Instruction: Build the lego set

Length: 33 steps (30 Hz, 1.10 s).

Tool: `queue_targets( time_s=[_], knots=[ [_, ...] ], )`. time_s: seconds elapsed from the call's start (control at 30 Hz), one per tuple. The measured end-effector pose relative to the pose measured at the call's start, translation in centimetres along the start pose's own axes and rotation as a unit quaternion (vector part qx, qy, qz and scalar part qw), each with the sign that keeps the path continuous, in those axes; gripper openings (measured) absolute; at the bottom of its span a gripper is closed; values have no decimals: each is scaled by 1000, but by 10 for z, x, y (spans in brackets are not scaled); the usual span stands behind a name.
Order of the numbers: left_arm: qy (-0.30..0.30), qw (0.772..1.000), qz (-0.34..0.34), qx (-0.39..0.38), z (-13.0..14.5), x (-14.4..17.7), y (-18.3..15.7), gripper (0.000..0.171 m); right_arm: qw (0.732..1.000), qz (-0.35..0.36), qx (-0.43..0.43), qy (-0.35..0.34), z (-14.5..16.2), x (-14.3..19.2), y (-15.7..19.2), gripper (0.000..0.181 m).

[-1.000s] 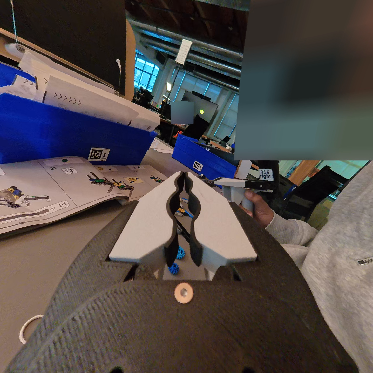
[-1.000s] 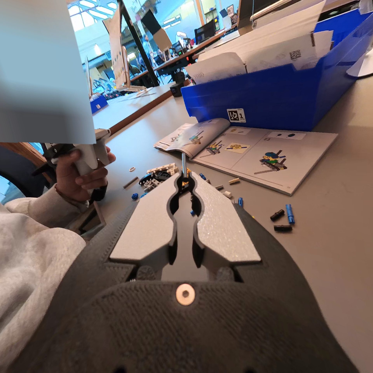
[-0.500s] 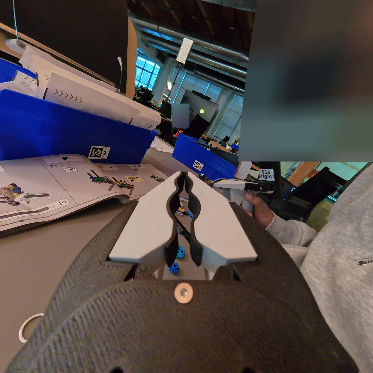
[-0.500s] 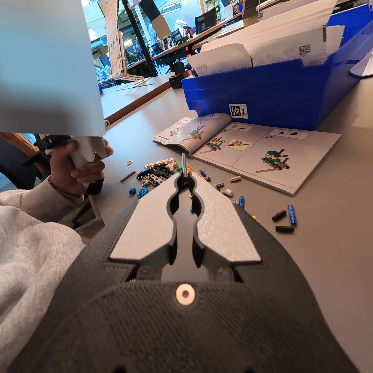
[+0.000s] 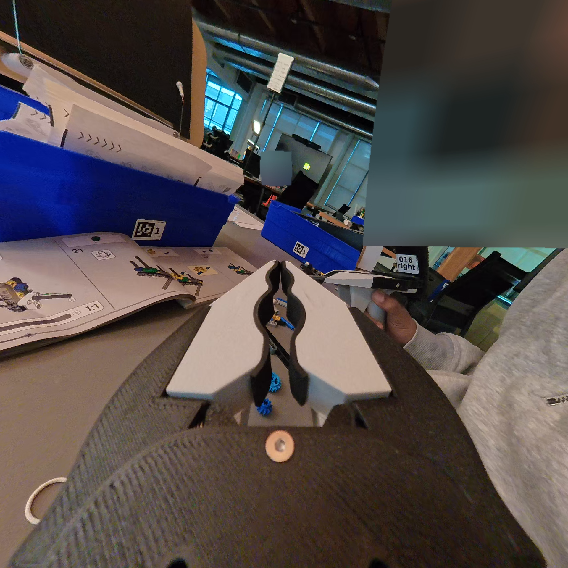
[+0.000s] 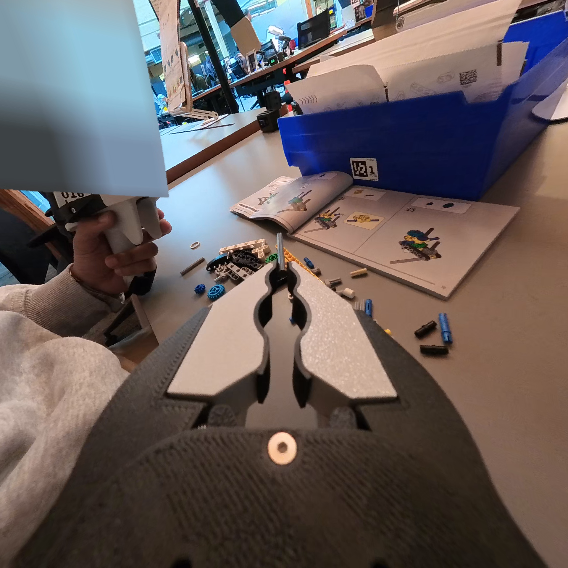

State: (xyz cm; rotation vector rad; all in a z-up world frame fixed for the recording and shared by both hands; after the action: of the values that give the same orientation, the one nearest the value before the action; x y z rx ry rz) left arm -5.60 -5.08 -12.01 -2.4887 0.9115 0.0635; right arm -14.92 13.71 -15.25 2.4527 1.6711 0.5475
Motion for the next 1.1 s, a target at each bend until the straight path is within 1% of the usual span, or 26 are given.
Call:
queue_targets(
  time_s=[0.37,0.43,0.5,0.57,0.6,0.67,0.7,0.77,0.8,0.87,0.93,1.0,1.1],
  knots=[
    [5,1000,-4,-3,1,-1,1,0,1000,1,-2,2,0,-1,-1,3],
    [18,1000,-13,-10,4,-2,5,0,1000,1,-5,-1,0,0,-1,3],
    [44,998,-35,-15,8,-4,16,0,1000,2,-8,-5,-1,1,-2,3],
    [88,994,-69,2,10,-7,33,0,1000,3,-9,-10,-2,2,-2,3],
    [121,989,-82,14,11,-9,41,2,1000,2,-9,-12,-3,3,-2,3],
    [206,974,-91,18,13,-17,53,8,1000,0,-8,-13,-2,4,-1,3],
    [252,963,-93,4,16,-21,58,10,1000,-2,-7,-12,-2,5,0,3],
    [337,934,-105,-47,24,-29,69,12,1000,-3,-5,-13,-1,8,1,3],
    [374,919,-109,-66,31,-33,73,13,1000,-2,-2,-14,-1,9,1,3],
    [435,892,-95,-81,47,-39,71,20,1000,2,4,-14,0,12,2,3],
    [464,876,-90,-97,59,-45,68,25,1000,6,9,-15,0,15,2,3],
    [478,865,-97,-114,67,-47,68,26,1000,5,9,-16,0,15,2,3],
    [483,863,-91,-112,73,-49,65,28,1000,-1,6,-12,1,14,3,4]
  ],
)
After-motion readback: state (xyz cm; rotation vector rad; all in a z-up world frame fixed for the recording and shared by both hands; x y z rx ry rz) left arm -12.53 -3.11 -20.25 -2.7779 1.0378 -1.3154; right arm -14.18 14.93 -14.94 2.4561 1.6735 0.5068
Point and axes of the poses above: each gripper's, where its closed fingertips meet, x back along the fingers, z out of its underside, y = z × x across the jaws, the point moved 3 cm from there along x, back along the fingers, and after that the axes turned 7 degrees about z, right-handed, at the moved point
